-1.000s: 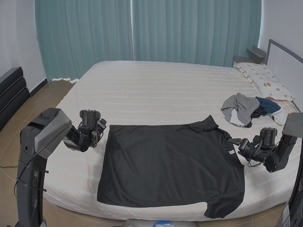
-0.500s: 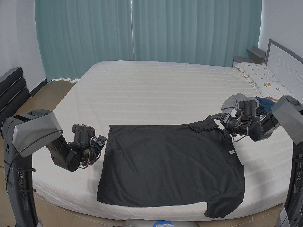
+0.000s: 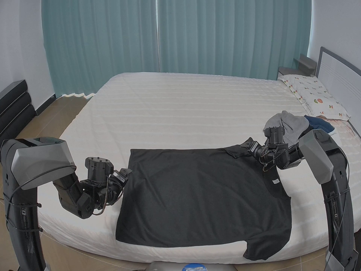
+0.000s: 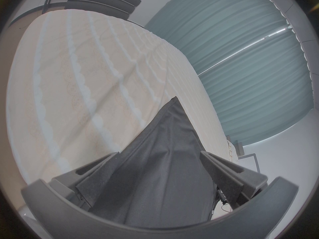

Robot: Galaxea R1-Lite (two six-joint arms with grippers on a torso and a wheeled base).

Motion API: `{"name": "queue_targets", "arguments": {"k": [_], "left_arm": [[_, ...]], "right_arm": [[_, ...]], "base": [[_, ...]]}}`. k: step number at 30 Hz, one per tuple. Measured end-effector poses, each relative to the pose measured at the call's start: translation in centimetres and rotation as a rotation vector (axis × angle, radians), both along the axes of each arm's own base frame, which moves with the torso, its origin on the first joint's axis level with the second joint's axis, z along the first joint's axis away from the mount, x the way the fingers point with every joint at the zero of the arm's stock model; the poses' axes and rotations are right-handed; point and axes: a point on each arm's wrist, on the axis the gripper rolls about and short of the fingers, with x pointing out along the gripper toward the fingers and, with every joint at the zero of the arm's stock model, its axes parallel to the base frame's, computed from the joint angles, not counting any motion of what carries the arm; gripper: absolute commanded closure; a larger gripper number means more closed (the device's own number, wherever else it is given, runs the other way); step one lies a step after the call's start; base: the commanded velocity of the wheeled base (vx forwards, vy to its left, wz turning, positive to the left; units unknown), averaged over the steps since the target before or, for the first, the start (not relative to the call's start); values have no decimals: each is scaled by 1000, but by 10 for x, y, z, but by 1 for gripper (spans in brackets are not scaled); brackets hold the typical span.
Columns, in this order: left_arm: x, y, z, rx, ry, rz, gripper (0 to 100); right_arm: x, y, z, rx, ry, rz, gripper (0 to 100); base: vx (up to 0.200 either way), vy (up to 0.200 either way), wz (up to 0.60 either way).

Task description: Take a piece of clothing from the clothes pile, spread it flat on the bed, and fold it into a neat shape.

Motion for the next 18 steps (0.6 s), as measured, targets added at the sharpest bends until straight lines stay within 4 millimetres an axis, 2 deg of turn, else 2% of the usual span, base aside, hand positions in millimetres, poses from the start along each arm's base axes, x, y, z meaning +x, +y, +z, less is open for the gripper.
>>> {"name": "queue_targets", "arguments": {"k": [13, 15, 18], "left_arm": [[-6, 0, -2, 2, 14, -5, 0], [-6, 0, -2, 2, 15, -5, 0], [-6, 0, -2, 2, 15, -5, 0]], "right_arm": [[29, 5, -29, -1, -74, -16, 0], [32, 5, -33, 13, -110, 4, 0], [38, 5, -28, 39, -225, 34, 0]], "base": [[0, 0, 0], [0, 0, 0], [0, 0, 0]]}}
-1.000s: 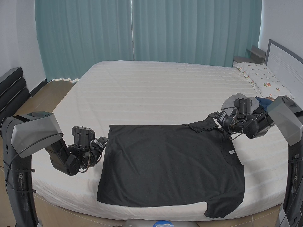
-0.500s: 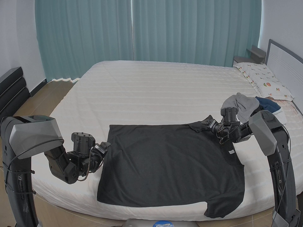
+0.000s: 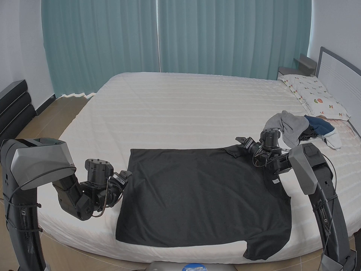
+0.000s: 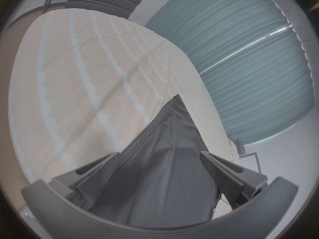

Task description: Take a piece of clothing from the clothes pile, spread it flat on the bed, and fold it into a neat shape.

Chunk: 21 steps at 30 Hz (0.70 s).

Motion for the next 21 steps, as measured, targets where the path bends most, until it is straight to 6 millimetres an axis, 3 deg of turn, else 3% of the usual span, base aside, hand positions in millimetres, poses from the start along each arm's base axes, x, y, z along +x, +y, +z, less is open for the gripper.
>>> {"name": "queue_targets", "arguments": {"k": [4, 7, 9, 11, 15, 21], "left_arm": [[0, 0, 0, 0, 0, 0, 0], [0, 0, 0, 1, 0, 1, 0], [0, 0, 0, 1, 0, 1, 0], [0, 0, 0, 1, 0, 1, 0], [0, 0, 0, 2, 0, 0, 0], [0, -1, 0, 2, 0, -1, 0]], "right_arm": [[5, -8, 21, 25, -176, 14, 0], [8, -25, 46, 41, -272, -6, 0], [8, -40, 63, 50, -302, -18, 0], [8, -45, 68, 50, -294, -22, 0], [8, -40, 61, 45, -251, -4, 0], [8, -45, 32, 37, -170, -11, 0]], "base": [[0, 0, 0], [0, 0, 0], [0, 0, 0], [0, 0, 0], [0, 0, 0], [0, 0, 0]]}}
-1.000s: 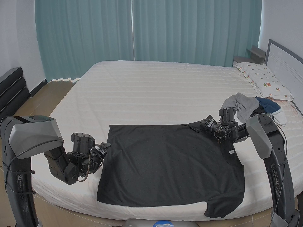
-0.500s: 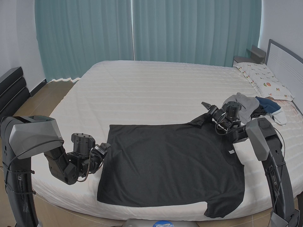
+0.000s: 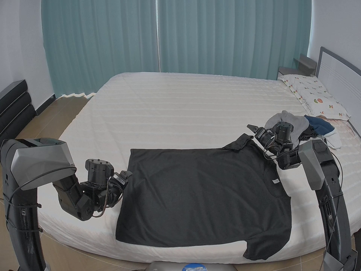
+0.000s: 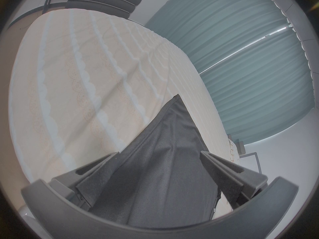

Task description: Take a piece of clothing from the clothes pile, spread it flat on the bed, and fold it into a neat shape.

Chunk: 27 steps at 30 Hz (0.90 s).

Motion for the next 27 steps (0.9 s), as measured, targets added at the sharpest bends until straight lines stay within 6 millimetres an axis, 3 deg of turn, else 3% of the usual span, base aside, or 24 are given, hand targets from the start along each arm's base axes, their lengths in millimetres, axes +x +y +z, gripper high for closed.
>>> {"name": "queue_targets", "arguments": {"k": [14, 23, 24, 27], "left_arm": [[0, -1, 0, 1, 0, -3, 0], [0, -1, 0, 1, 0, -3, 0], [0, -1, 0, 1, 0, -3, 0], [0, -1, 0, 1, 0, -3, 0]], "right_arm": [[-2, -32, -25, -102, 77, -40, 0], [-5, -37, -54, -175, 117, -29, 0], [-5, -37, -56, -178, 120, -28, 100], [-6, -37, -60, -181, 126, -27, 100]], "base": [[0, 0, 0], [0, 0, 0], [0, 0, 0], [0, 0, 0]]}}
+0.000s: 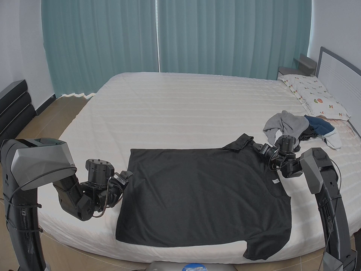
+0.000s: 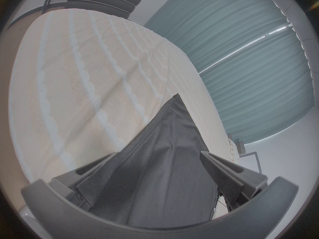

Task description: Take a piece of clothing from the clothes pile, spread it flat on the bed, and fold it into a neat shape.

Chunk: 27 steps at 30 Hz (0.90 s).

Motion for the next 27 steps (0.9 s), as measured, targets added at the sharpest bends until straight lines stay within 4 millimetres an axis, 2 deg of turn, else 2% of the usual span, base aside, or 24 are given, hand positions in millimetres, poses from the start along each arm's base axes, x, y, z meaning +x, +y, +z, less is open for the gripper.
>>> {"name": "queue_targets", "arguments": {"k": [5, 18, 25, 26, 27], "left_arm": [[0, 0, 0, 0, 0, -1, 0], [0, 0, 0, 0, 0, 0, 0], [0, 0, 0, 0, 0, -1, 0], [0, 0, 0, 0, -1, 0, 0], [0, 0, 0, 0, -1, 0, 0]], "right_arm": [[0, -2, -3, -2, 5, -3, 100], [-2, -25, -1, -1, 1, -45, 100], [-1, -25, -1, 1, -5, -47, 100], [-2, -25, -1, 1, -3, -47, 0], [-2, -25, -1, 1, -3, -47, 0]], "base": [[0, 0, 0], [0, 0, 0], [0, 0, 0], [0, 0, 0], [0, 0, 0]]}}
